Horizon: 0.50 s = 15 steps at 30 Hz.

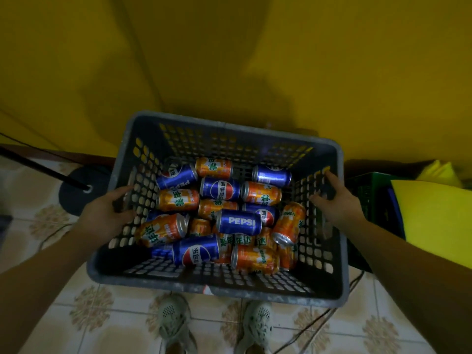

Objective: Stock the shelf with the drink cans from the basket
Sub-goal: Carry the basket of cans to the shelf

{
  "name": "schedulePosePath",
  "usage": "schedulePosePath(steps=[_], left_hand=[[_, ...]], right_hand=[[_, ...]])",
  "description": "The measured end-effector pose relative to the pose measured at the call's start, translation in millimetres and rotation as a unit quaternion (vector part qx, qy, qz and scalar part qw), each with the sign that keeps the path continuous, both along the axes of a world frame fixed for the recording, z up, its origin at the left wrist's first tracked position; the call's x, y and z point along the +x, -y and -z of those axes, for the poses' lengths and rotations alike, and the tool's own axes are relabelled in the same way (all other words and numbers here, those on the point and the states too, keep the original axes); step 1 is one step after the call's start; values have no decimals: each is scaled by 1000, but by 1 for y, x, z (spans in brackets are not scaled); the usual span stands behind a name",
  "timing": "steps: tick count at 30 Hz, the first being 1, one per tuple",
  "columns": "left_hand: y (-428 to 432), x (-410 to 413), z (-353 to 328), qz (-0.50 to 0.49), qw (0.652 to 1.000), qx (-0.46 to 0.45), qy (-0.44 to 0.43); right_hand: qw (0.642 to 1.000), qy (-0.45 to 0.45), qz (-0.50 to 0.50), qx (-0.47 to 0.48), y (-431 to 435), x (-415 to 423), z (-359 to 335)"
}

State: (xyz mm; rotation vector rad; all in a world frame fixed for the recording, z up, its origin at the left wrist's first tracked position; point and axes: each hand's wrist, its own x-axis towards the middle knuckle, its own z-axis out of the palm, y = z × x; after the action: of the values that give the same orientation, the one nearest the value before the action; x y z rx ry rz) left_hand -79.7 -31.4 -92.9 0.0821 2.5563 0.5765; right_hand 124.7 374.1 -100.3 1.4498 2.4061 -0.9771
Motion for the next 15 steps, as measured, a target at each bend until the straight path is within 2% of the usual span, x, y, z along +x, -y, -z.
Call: schedulePosePath(steps=[10,15], left_hand=[[37,28,-122,35,999,28,0],[42,37,-196,138,990,31,10]], right_hand=[[998,30,3,48,46,67,-135],[993,40,72,84,85,131,-206]])
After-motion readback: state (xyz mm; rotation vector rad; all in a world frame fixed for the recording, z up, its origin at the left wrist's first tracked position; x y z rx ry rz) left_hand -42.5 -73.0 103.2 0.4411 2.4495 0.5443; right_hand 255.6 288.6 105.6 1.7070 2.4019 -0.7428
